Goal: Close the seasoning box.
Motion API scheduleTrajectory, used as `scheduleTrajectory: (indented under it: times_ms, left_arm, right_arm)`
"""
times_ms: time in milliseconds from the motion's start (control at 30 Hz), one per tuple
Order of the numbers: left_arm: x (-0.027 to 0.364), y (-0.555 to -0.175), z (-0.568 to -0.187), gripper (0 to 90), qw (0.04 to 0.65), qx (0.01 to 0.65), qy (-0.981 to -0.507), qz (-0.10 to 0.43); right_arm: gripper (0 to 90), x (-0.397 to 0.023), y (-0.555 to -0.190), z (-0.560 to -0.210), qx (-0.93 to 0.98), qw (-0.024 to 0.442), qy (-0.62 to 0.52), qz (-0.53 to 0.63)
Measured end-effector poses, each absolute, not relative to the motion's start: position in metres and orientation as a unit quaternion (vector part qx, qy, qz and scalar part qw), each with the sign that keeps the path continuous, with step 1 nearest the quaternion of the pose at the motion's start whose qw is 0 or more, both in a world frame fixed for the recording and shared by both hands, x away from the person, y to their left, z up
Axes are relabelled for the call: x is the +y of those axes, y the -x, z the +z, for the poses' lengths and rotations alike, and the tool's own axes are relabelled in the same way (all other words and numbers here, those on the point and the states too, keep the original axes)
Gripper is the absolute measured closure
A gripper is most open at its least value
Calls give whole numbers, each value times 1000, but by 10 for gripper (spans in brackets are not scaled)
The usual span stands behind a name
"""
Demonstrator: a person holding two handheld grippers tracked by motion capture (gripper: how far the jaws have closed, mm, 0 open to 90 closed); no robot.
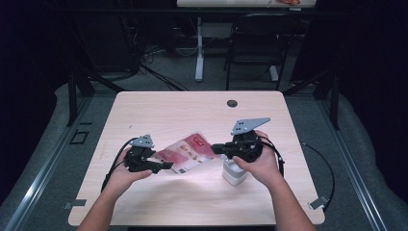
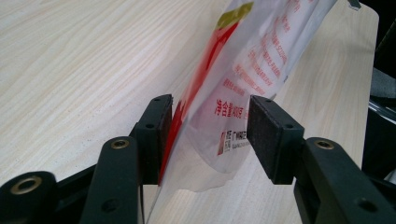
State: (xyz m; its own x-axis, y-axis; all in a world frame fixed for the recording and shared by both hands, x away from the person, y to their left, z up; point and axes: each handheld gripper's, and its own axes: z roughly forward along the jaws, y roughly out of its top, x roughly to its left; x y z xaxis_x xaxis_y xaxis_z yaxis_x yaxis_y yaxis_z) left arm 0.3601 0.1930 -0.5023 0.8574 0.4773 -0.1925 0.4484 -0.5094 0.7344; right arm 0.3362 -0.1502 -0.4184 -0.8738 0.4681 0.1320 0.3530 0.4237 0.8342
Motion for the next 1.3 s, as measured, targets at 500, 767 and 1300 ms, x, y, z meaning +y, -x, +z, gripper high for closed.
scheduleTrajectory:
  times_ms: [500, 767, 1300]
  left_arm:
    - [195, -365, -521, 480, 393, 289, -873, -1]
    - [190, -366, -529, 467, 378, 288, -880, 3]
    - [198, -367, -526, 441, 382, 293, -876, 12]
  right_arm:
    - [900, -137, -342, -429, 861, 59, -234, 448]
    - [900, -136, -342, -436, 864, 59, -236, 440]
    - [900, -133, -341, -435, 866, 62, -229, 440]
